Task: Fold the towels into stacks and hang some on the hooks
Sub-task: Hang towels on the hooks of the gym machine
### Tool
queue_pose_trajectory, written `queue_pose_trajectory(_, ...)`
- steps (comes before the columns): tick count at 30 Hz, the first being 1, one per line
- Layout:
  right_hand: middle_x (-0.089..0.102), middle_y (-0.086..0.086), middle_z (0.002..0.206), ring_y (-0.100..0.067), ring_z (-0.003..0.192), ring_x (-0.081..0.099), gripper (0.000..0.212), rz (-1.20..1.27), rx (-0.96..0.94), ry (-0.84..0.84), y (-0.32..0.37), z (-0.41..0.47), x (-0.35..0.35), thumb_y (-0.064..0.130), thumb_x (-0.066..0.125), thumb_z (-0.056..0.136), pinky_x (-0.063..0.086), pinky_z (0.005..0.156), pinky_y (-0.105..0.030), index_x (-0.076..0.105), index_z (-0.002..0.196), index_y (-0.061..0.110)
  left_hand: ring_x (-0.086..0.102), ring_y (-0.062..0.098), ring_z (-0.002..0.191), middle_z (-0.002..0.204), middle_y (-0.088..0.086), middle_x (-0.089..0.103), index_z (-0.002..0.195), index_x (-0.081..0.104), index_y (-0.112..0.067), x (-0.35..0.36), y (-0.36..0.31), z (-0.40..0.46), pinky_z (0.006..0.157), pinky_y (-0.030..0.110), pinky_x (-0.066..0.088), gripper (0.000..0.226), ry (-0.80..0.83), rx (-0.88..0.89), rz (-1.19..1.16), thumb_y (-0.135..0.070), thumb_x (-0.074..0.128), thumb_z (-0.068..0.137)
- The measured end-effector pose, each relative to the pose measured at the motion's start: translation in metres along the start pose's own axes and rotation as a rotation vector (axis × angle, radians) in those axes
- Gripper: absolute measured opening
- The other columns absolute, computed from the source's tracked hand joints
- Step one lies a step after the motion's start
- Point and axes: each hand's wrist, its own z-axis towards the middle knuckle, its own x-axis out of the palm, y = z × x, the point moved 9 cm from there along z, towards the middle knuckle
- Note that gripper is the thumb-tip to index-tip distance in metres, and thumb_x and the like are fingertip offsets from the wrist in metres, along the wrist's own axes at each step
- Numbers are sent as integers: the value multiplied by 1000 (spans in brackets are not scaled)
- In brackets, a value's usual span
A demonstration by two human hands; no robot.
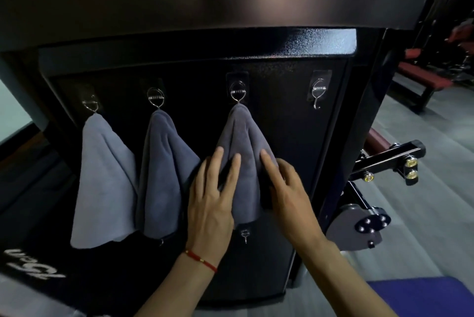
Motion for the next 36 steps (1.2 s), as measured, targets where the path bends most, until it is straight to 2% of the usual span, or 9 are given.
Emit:
queue_pose_trajectory(3,23,7,160,-9,140,37,77,-75,-38,14,-2,-7,-6,20,48,102,47,105,-24,5,162,43,39,32,143,160,14,33,153,44,-20,-11,-4,0,117,45,36,71,-54,-12,-85,-7,72,88)
queue_pose_trajectory(7,28,4,158,-12,138,42,61,-103,41,-32,-23,-40,-18,21,45,107,47,104,-23,22,161,33,46,33,136,152,10,47,136,63,-19,-31,-43,-14,104,53,42,54,-128,27,-214,-1,54,86)
queue_pose_trajectory(10,37,-1,154,-19,134,47,62,-212,159,6,-58,-85,-23,14,52,100,47,107,-31,31,158,23,49,30,133,147,10,52,130,68,-17,-19,-82,-24,107,49,41,48,-83,125,-428,-4,67,83)
queue_pose_trajectory(15,49,-10,143,-32,120,57,57,-385,385,134,-136,-195,-42,14,67,92,54,92,-41,48,145,17,49,20,130,141,4,55,133,63,-15,69,-138,-56,110,41,41,48,325,98,-756,-33,61,88)
queue_pose_trajectory(19,55,-15,127,-42,105,60,47,-383,680,258,-224,-318,-54,8,63,88,54,83,-54,55,133,14,39,20,138,150,0,46,147,50,-23,148,-195,-111,116,41,34,77,759,73,-622,-66,44,83)
queue_pose_trajectory(22,55,-16,132,-44,112,56,48,-365,895,461,-295,-417,-51,14,52,91,49,90,-54,52,138,17,28,19,145,158,-2,35,153,39,-31,196,-239,-152,119,39,26,89,959,63,-513,-78,25,79)
queue_pose_trajectory(27,52,-15,135,-39,124,52,51,-237,1080,723,-390,-541,-31,21,48,89,49,96,-47,52,139,13,33,22,143,155,2,40,150,44,-29,280,-309,-213,118,42,30,83,1148,-53,-453,-74,33,81)
queue_pose_trajectory(31,46,-14,141,-38,125,50,48,-159,1148,866,-456,-609,-2,17,51,95,50,92,-46,47,143,14,41,19,138,147,-1,49,144,52,-26,351,-348,-263,114,27,27,52,1278,-144,-478,-43,59,95)
queue_pose_trajectory(36,49,-16,134,-38,121,52,46,-91,1195,987,-555,-690,71,18,54,95,50,96,-49,48,140,10,45,14,133,139,-5,54,140,55,-27,461,-374,-344,105,20,29,46,1353,-186,-445,-32,63,95)
